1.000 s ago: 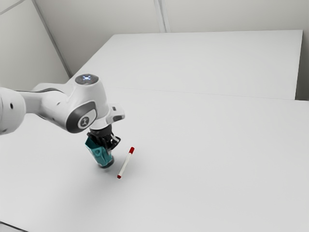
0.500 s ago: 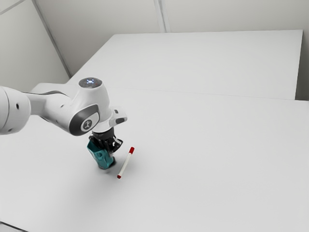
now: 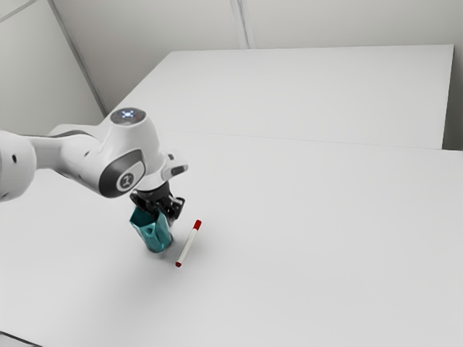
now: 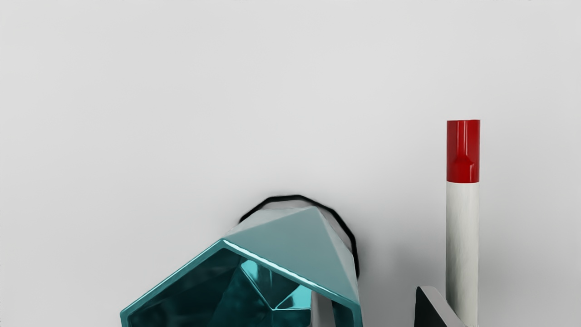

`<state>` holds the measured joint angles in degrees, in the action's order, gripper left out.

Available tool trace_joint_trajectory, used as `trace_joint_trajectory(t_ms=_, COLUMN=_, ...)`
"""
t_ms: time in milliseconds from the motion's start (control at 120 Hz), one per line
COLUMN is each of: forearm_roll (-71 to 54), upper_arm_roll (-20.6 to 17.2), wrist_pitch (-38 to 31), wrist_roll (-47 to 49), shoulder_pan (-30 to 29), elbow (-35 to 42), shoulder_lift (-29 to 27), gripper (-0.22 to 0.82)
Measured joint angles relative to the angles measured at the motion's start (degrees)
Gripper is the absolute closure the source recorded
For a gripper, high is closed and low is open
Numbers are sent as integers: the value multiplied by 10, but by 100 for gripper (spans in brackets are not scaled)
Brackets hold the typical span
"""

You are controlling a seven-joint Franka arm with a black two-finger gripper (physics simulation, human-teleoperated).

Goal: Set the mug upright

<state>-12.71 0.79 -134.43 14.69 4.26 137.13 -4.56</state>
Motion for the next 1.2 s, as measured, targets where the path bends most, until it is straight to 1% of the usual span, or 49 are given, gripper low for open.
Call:
trace_joint_trajectory(t_ms=158, forearm_roll=1, upper_arm_roll=0, wrist_pitch=0, wrist_roll=0, shoulder_pan=1, elbow=-1, shoulder_lift=-10, gripper=41)
trace_joint_trajectory(t_ms=250, forearm_roll=1, upper_arm_roll=0, wrist_pitch=0, wrist_roll=-1, shoulder_pan=1, elbow=-1, shoulder_lift=-12, gripper=33)
trace_joint_trajectory(t_ms=375, forearm_roll=1, upper_arm_roll=0, wrist_pitch=-1, wrist_roll=-1, shoulder_pan=1, elbow=-2, shoulder_lift=-15, gripper=19)
trace_joint_trajectory(t_ms=525, forearm_roll=2, upper_arm_roll=1, wrist_pitch=0, wrist_roll=-1, shoulder_pan=3, elbow=-3, shoulder_lift=-24, gripper=10)
trace_joint_trajectory(t_ms=667, forearm_roll=6, upper_arm_roll=1, wrist_pitch=5, wrist_roll=-1, shoulder_pan=5, elbow=-5, shoulder_lift=-41, gripper=6)
trace_joint_trajectory(t_ms=758, forearm_roll=19, upper_arm_roll=1, wrist_pitch=28, wrist_roll=-2, shoulder_pan=5, elbow=-31, shoulder_lift=-43, gripper=4)
trace_joint_trajectory(t_ms=1200, forearm_roll=71, upper_arm_roll=-4, wrist_pitch=217, wrist_roll=-2, shoulder_pan=10, elbow=-204, shoulder_lift=-17, gripper=2)
